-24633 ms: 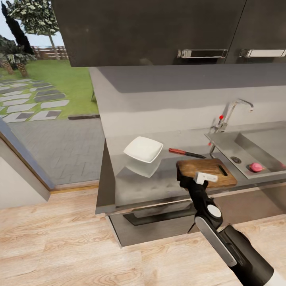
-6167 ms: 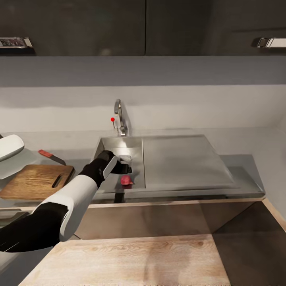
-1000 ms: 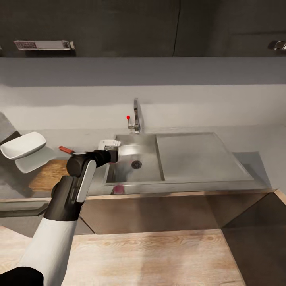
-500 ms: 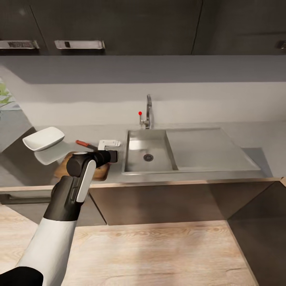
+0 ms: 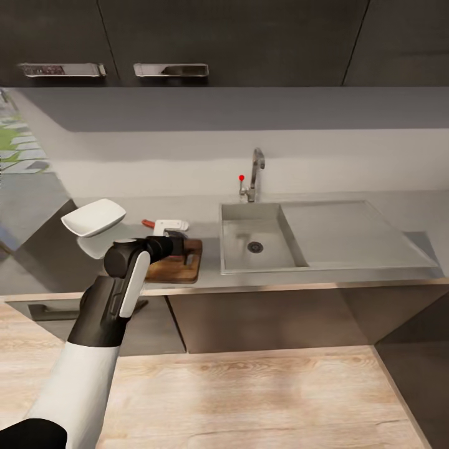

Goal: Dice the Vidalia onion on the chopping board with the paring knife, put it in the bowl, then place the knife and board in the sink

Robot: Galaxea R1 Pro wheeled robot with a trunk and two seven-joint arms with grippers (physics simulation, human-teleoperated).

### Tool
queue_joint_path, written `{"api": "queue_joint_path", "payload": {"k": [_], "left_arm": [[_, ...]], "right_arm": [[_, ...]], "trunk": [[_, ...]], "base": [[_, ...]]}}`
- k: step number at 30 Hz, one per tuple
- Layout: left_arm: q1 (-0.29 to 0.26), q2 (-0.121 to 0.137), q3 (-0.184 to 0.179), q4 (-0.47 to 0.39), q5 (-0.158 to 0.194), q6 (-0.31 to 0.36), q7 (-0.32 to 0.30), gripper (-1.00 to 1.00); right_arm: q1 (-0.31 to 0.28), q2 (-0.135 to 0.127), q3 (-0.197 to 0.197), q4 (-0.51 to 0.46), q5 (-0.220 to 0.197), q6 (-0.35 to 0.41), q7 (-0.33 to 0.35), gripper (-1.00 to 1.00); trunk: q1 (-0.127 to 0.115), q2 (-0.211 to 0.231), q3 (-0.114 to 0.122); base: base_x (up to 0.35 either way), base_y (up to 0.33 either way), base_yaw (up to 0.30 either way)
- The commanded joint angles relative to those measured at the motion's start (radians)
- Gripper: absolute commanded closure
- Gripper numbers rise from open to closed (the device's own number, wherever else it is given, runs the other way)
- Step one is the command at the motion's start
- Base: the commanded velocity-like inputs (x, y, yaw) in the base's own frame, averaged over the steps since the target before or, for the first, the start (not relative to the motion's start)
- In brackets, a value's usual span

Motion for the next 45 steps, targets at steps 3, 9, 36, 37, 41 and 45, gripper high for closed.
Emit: {"api": "queue_joint_path", "payload": {"k": [3, 9, 36, 37, 41, 45], "left_arm": [[0.000, 0.000, 0.000, 0.001, 0.006, 0.003, 0.005, 1.00], [0.001, 0.000, 0.000, 0.002, 0.006, 0.002, 0.005, 1.00], [0.015, 0.000, 0.000, 0.005, 0.006, 0.000, 0.005, 1.00], [0.015, 0.000, 0.000, 0.005, 0.006, 0.000, 0.005, 1.00], [0.015, 0.000, 0.000, 0.006, 0.006, 0.000, 0.005, 1.00], [0.019, 0.000, 0.000, 0.009, 0.006, 0.000, 0.005, 1.00]], "right_arm": [[-0.001, 0.000, 0.007, 0.001, -0.007, -0.004, -0.001, -1.00], [-0.001, 0.000, 0.007, 0.001, -0.007, -0.004, -0.001, -1.00], [-0.001, -0.026, 0.005, 0.001, -0.010, -0.004, -0.001, -1.00], [-0.001, -0.026, 0.005, 0.001, -0.010, -0.004, -0.001, -1.00], [-0.001, -0.026, 0.005, 0.001, -0.010, -0.004, -0.001, -1.00], [-0.001, -0.025, 0.004, 0.001, -0.010, -0.004, -0.001, -1.00]], "trunk": [[0.000, -0.001, -0.001], [0.000, -0.001, -0.001], [0.000, -0.001, -0.005], [0.000, -0.001, -0.007], [0.000, -0.001, -0.013], [0.000, -0.001, -0.019]], "base": [[0.000, 0.317, 0.000], [0.000, 0.297, 0.000], [0.000, 0.048, 0.000], [0.000, 0.003, 0.000], [0.000, 0.001, 0.000], [0.000, 0.000, 0.000]]}}
